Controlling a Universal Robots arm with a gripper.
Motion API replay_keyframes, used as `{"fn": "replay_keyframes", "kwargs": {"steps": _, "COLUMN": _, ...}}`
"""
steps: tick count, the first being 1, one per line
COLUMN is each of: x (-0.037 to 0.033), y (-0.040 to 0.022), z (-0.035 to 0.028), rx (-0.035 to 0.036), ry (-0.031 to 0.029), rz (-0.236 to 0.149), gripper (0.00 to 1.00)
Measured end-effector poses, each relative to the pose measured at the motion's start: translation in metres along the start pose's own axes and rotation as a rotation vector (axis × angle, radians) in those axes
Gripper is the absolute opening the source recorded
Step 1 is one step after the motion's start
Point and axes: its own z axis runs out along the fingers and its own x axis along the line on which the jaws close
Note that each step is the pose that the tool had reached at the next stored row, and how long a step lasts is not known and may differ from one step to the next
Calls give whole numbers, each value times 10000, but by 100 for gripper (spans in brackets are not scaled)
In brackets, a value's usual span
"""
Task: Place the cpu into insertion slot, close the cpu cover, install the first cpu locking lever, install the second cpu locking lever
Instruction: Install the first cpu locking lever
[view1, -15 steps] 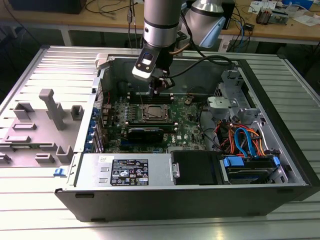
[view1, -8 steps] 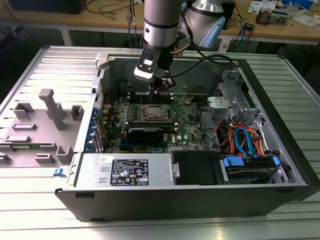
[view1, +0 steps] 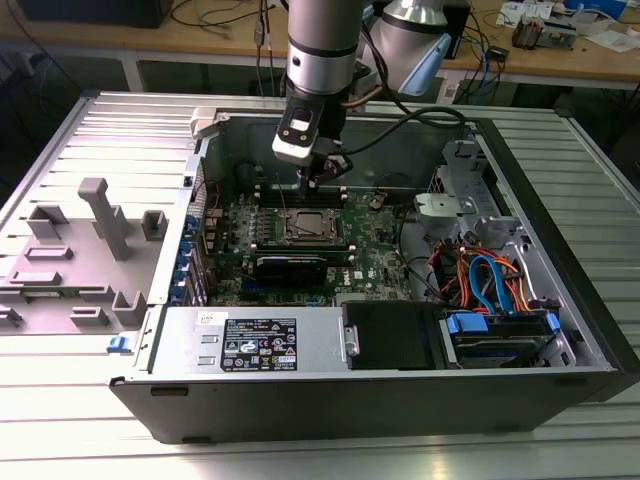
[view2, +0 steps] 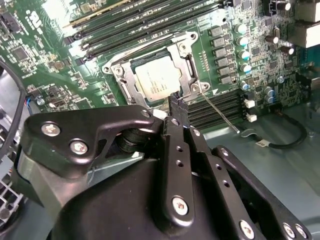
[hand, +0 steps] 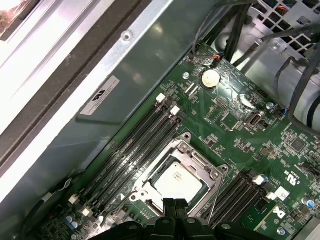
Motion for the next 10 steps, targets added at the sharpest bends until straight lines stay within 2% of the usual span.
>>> {"fn": "replay_keyframes", "kwargs": {"steps": 3, "x": 1, "y": 0, "z": 0, "rx": 8, "ry": -1, "rz": -279, "gripper": 11}}
{"fn": "replay_keyframes", "kwargs": {"steps": 8, "x": 1, "y": 0, "z": 0, "rx": 9, "ry": -1, "rz": -282, "gripper": 11}}
{"fn": "replay_keyframes", "kwargs": {"steps": 9, "x": 1, "y": 0, "z": -4, "rx": 11, "ry": -1, "rz": -285, "gripper": 11}}
{"fn": "replay_keyframes", "kwargs": {"steps": 10, "x": 3, "y": -1, "z": -43, "rx": 10, "ry": -2, "rz": -290, "gripper": 11}}
